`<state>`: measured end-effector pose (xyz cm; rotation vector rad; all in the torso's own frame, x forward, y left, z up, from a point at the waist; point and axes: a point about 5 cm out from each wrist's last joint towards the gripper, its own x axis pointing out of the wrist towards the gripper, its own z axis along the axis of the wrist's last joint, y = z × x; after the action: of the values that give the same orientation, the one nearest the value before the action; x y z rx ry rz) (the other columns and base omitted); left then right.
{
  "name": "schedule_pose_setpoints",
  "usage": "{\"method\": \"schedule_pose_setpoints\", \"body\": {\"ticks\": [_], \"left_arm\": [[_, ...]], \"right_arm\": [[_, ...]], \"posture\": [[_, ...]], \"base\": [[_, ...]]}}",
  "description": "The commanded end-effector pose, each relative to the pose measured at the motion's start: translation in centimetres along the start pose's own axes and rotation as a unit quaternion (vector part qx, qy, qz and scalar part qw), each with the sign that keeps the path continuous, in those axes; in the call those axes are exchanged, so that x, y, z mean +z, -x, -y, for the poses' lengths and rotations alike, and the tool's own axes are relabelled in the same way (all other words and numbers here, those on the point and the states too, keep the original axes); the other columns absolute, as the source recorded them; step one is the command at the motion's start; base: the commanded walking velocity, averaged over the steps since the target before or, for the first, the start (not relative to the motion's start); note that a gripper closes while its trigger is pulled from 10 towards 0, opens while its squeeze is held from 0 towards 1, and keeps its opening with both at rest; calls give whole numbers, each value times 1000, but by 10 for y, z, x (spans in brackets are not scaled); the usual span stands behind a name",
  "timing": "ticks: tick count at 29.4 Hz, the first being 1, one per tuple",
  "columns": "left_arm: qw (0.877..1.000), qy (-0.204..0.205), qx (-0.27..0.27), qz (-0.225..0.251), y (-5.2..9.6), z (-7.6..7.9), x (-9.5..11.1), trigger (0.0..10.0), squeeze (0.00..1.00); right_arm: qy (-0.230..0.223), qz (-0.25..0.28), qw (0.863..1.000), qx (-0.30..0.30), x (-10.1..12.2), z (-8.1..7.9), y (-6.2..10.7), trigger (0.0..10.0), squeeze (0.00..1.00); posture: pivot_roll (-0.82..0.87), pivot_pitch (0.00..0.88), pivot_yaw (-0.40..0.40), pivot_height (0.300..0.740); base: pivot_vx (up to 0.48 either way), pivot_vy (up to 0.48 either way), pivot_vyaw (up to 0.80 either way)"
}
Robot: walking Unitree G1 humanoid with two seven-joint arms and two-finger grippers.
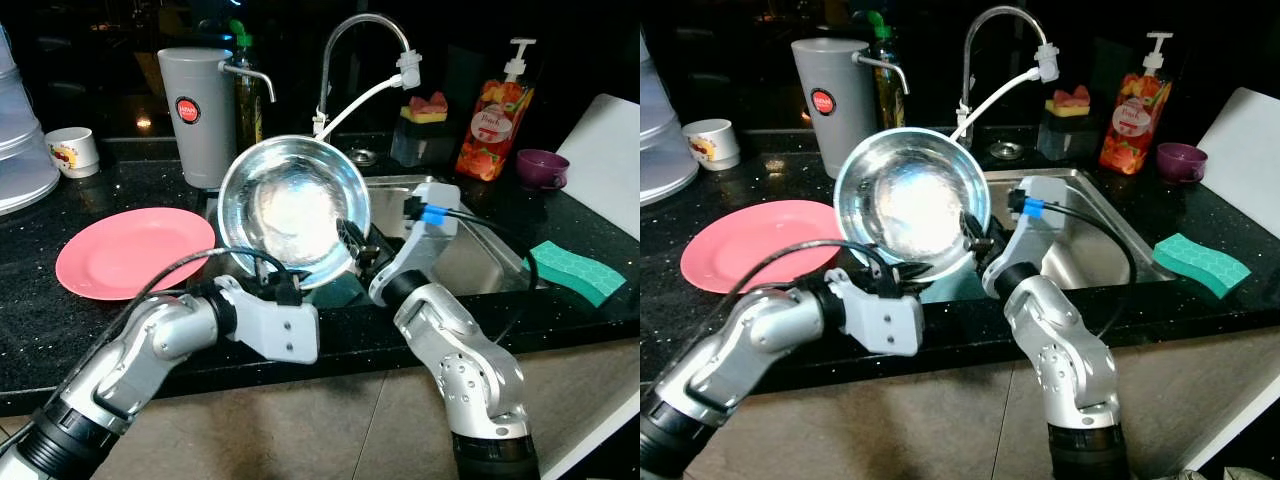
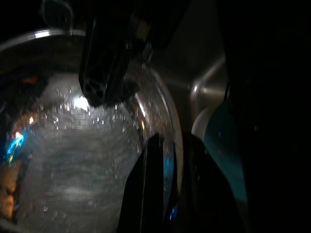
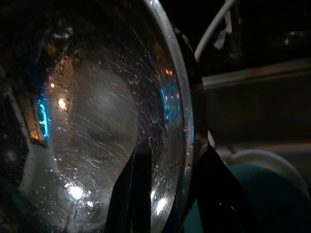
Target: Kitchen organization
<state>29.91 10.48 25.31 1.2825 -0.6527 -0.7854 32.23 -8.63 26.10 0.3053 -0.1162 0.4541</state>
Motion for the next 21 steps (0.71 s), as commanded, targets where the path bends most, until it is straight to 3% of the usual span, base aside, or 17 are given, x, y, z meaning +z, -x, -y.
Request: {"method": "schedule_pose_setpoints", "body": {"ticks": [1, 4, 5, 6, 16, 17, 21], "left_arm": [[997, -39, 27, 54, -4, -9, 18, 10000, 0], [997, -39, 26, 53, -5, -7, 16, 10000, 0], [998, -38, 25, 51, -5, -6, 16, 10000, 0], [998, -34, 26, 45, -5, -5, 14, 10000, 0], [999, -31, 42, -13, -5, -3, -5, 10000, 0], [999, -22, 45, -16, -5, -3, -7, 10000, 1000], [997, -17, 68, -27, -6, -6, -9, 10000, 1000]], "right_arm": [[2, -53, 999, 12, -18, -5, -4, 10000, 0], [6, -65, 998, 15, -21, -6, -7, 10000, 0], [8, -68, 998, 15, -23, -6, -9, 5922, 0], [8, -68, 998, 12, -23, -6, -12, 0, 0], [-1, -58, 998, 10, -21, -5, -22, 0, 0], [0, -58, 998, 13, -21, -6, -23, 0, 0], [2, -61, 998, 18, -24, -8, -26, 0, 0]], "posture": [[82, 114, -54, 740], [82, 114, -54, 740], [82, 110, -58, 740], [82, 110, -58, 740], [97, 105, -64, 740], [97, 105, -64, 740], [101, 104, -68, 740]], "base": [[0, 0, 0], [0, 0, 0], [0, 0, 0], [0, 0, 0], [0, 0, 0], [0, 0, 0], [0, 0, 0]]}}
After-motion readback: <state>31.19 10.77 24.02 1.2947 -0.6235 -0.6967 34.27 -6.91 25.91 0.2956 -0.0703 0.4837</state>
